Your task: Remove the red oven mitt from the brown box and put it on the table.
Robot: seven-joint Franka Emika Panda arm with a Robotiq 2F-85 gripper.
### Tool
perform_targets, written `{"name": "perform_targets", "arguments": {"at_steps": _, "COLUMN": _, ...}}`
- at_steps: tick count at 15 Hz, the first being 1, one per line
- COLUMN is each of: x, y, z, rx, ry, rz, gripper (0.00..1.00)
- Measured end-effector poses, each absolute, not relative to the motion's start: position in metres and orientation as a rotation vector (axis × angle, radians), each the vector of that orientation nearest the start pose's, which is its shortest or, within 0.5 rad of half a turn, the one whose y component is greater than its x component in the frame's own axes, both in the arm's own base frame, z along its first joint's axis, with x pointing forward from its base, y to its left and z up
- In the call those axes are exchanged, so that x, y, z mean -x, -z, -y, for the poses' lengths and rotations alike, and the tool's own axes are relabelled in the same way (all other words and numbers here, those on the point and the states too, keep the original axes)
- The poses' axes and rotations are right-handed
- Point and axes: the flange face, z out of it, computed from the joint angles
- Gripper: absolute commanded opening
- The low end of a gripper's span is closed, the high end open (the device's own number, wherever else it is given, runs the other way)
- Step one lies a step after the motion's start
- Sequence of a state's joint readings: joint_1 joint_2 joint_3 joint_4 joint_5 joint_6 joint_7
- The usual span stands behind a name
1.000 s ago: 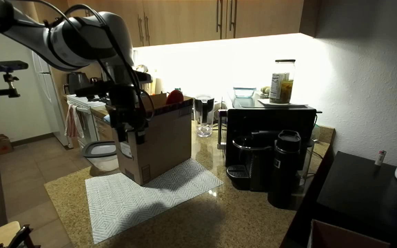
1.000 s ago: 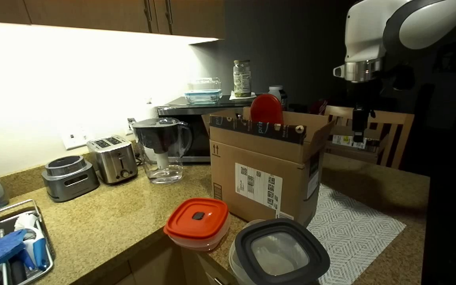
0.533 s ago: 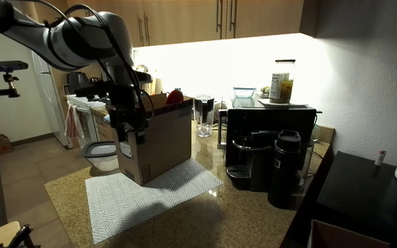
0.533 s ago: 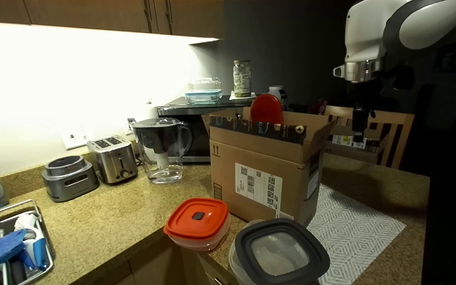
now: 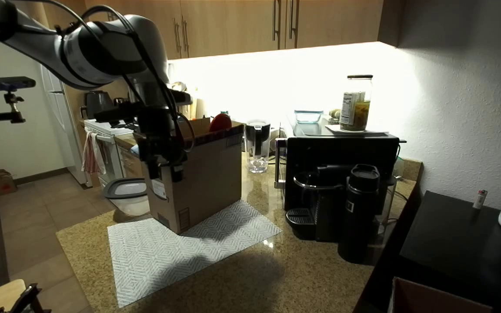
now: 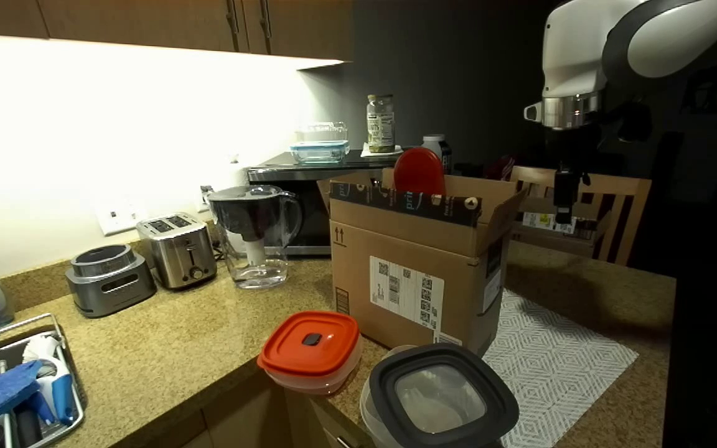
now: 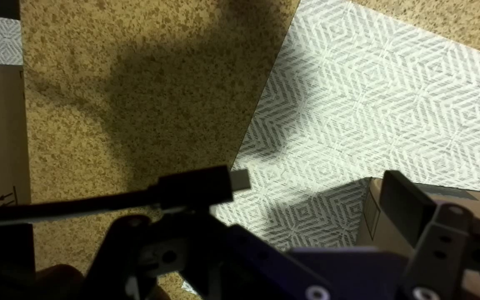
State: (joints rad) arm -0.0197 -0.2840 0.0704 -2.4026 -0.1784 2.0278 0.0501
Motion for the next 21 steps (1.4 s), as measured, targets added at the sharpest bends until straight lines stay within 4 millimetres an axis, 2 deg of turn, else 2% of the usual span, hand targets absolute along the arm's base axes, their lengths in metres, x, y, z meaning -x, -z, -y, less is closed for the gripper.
{"name": "perform_targets", "arguments": {"at_steps": 18, "x": -0.4398, "y": -0.4161, "z": -0.0128, "rx": 3.316, "ry": -0.138, "rz": 0.139, "gripper": 1.0}}
{"name": "perform_targets", "arguments": {"at_steps": 21, "x": -0.4384, "y": -0.4245, "z": -0.0175, "rx": 3.316, "ry": -0.112, "rz": 0.152, "gripper": 1.0}}
